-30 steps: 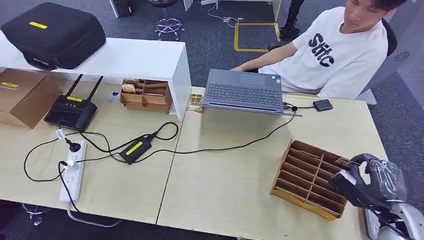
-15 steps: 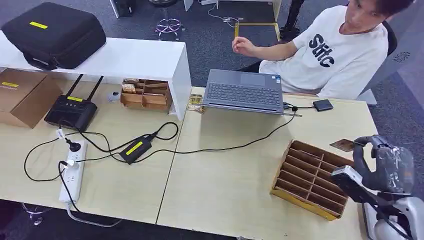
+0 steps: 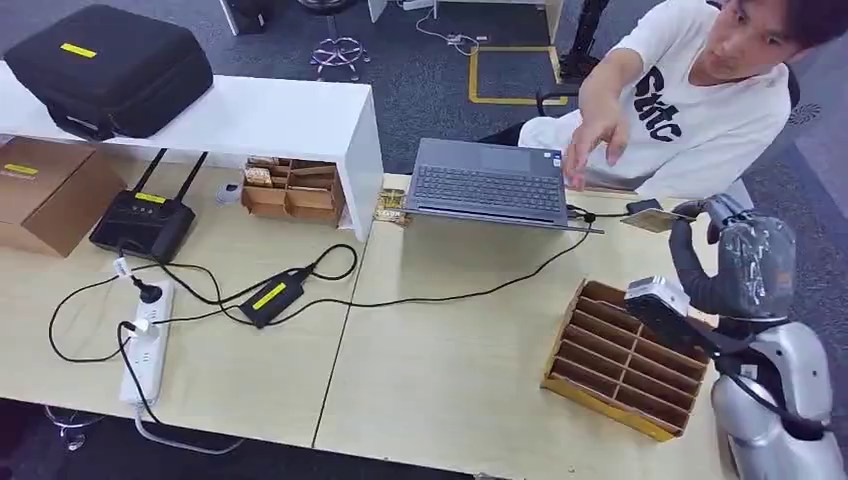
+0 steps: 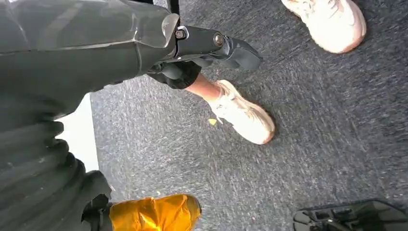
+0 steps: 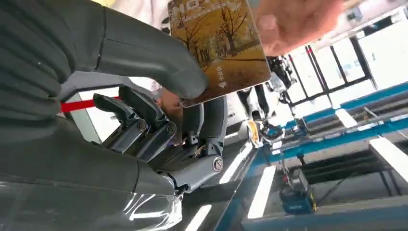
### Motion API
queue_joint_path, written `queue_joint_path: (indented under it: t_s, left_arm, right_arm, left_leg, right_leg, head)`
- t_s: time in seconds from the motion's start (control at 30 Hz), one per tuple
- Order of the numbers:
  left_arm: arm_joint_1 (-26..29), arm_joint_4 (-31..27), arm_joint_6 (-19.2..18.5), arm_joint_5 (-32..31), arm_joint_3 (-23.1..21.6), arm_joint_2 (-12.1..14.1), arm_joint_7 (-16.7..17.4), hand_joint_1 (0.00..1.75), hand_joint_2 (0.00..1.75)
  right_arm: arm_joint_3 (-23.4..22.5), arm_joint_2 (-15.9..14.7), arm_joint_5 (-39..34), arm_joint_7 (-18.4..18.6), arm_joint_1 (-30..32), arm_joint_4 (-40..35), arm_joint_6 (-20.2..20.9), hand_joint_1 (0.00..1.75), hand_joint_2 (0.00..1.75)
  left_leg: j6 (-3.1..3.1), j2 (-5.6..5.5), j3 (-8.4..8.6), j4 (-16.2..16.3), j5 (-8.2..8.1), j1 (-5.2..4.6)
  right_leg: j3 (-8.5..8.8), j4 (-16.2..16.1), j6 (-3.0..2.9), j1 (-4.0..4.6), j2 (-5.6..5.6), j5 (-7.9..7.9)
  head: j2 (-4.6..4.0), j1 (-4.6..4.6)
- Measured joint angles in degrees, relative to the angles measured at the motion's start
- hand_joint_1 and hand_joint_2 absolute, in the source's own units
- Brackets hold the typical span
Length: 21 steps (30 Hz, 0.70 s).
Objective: Pass the card to the sensor for recognition and then transmit it.
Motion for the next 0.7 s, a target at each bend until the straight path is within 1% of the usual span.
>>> queue_joint_path:
  t_s: [0.07,0.17,0.27,0.37,0.4,0.43,0.5,0.53,0.57,0.6,0.7]
  left_arm:
    - [-0.30,0.00,-0.18,-0.77,-0.02,0.02,0.09,0.00,1.75]
    - [-0.62,0.00,-0.29,-1.53,-0.02,0.04,0.48,0.00,1.75]
    - [-0.92,0.00,-0.31,-2.17,-0.09,0.04,0.57,0.00,1.75]
    - [-1.30,0.00,-0.46,-2.34,-0.09,0.02,0.57,0.00,1.75]
    - [-1.39,0.00,-0.46,-2.38,-0.09,0.00,0.59,0.00,1.75]
    - [-1.47,0.00,-0.48,-2.43,-0.09,0.00,0.59,0.00,1.75]
    - [-1.48,0.00,-0.55,-2.43,-0.11,0.00,0.59,0.00,1.75]
    - [-1.47,0.00,-0.53,-2.43,-0.11,0.00,0.59,0.00,1.75]
    - [-1.47,0.00,-0.53,-2.43,-0.11,0.00,0.59,0.00,1.75]
    - [-1.47,0.00,-0.53,-2.43,-0.09,0.00,0.59,0.00,1.75]
    - [-1.46,0.00,-0.48,-2.41,-0.09,0.02,0.59,0.00,1.75]
  right_arm:
    - [2.72,0.64,1.25,1.36,-4.41,3.29,2.48,1.75,1.75]
    - [6.81,2.37,2.47,3.15,-10.66,8.70,4.40,1.75,1.75]
    - [11.98,5.44,2.73,4.90,-18.00,16.63,5.25,1.75,1.75]
    - [15.38,7.68,2.89,5.38,-21.51,21.57,5.16,1.75,1.75]
    - [16.44,8.32,3.19,5.42,-22.15,22.80,5.08,1.73,1.75]
    - [17.15,8.75,3.50,5.45,-22.68,23.66,5.03,1.52,1.75]
    - [18.26,9.40,3.52,5.58,-23.36,25.04,4.99,1.52,1.75]
    - [18.80,9.49,3.50,5.58,-23.61,25.45,4.99,1.29,1.75]
    - [19.22,9.57,3.50,5.62,-23.80,25.73,5.01,0.07,1.75]
    - [19.59,9.62,3.48,5.67,-23.97,26.00,5.01,0.00,1.75]
    - [20.44,9.62,1.61,5.64,-23.99,26.35,5.51,0.00,1.75]
  left_leg:
    - [0.00,0.15,0.04,0.00,0.00,0.00]
    - [-0.01,0.10,0.02,0.00,0.05,0.01]
    - [-0.10,0.18,0.04,0.01,0.12,0.01]
    - [-0.11,0.08,0.01,0.00,0.13,0.04]
    - [-0.11,0.07,0.01,0.00,0.13,0.04]
    - [-0.11,0.04,0.00,0.00,0.13,0.04]
    - [-0.11,-0.02,-0.02,0.00,0.12,0.04]
    - [-0.11,-0.03,-0.05,0.00,0.12,0.04]
    - [-0.11,-0.04,-0.07,0.00,0.12,0.04]
    - [-0.11,-0.04,-0.08,0.00,0.11,0.03]
    - [-0.09,-0.03,-0.09,0.00,0.10,0.02]
  right_leg:
    - [-0.02,0.02,-0.01,0.00,0.12,0.02]
    - [-0.03,0.05,-0.02,0.01,0.08,0.02]
    - [-0.15,0.08,-0.06,0.01,0.18,0.10]
    - [-0.15,0.09,-0.06,0.01,0.09,0.10]
    - [-0.15,0.09,-0.06,0.02,0.09,0.10]
    - [-0.15,0.09,-0.06,0.02,0.07,0.09]
    - [-0.16,0.09,-0.05,0.03,0.04,0.08]
    - [-0.16,0.08,-0.03,0.03,0.03,0.06]
    - [-0.18,0.08,-0.02,0.03,0.03,0.05]
    - [-0.18,0.07,0.00,0.03,0.02,0.04]
    - [-0.19,0.03,0.00,0.02,0.03,0.04]
  head:
    - [0.00,-0.02]
    - [0.00,0.07]
    - [0.00,0.00]
    - [0.00,0.00]
    - [0.00,0.00]
    - [0.00,0.00]
    - [0.00,0.00]
    - [0.00,0.00]
    - [0.00,0.00]
    - [0.00,0.00]
    - [0.00,0.02]
